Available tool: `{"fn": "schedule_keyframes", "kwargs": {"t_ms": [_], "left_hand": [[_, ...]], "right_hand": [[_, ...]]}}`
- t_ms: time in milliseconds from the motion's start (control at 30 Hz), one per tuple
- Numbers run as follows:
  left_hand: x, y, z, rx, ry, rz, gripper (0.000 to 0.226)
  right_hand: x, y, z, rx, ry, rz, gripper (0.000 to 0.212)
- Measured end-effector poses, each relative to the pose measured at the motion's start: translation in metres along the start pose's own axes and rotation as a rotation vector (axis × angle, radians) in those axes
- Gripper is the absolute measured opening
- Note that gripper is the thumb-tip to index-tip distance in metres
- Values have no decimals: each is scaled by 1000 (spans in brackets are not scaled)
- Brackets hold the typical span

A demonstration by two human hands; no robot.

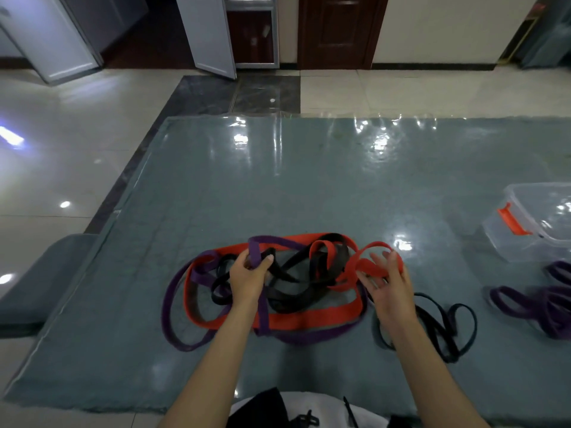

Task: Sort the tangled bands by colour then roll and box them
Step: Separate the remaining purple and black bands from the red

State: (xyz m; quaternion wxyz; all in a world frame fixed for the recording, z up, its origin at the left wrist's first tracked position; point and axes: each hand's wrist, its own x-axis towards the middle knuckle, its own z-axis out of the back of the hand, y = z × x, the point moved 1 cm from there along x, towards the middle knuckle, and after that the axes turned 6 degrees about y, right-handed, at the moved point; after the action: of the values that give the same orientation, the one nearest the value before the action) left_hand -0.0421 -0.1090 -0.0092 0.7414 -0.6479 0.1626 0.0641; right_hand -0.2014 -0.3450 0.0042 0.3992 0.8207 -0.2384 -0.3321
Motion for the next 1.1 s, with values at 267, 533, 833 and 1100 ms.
{"fn": "schedule_keyframes", "kwargs": {"t_ms": [267,533,833,1100], "left_hand": [[35,-16,-11,-176,133,93,12],[54,6,-1,-344,27,430,16],[46,-7,10,-174,71,116,5],[11,-34,9,25,364,-197,34]], "right_hand": [[28,-8,-14,-359,48,82,37],[57,-34,-9,-586,-83,73,29],[53,-28,-16,-1081,-136,191,51],[10,-17,-61,-1073,103,566,26]]}}
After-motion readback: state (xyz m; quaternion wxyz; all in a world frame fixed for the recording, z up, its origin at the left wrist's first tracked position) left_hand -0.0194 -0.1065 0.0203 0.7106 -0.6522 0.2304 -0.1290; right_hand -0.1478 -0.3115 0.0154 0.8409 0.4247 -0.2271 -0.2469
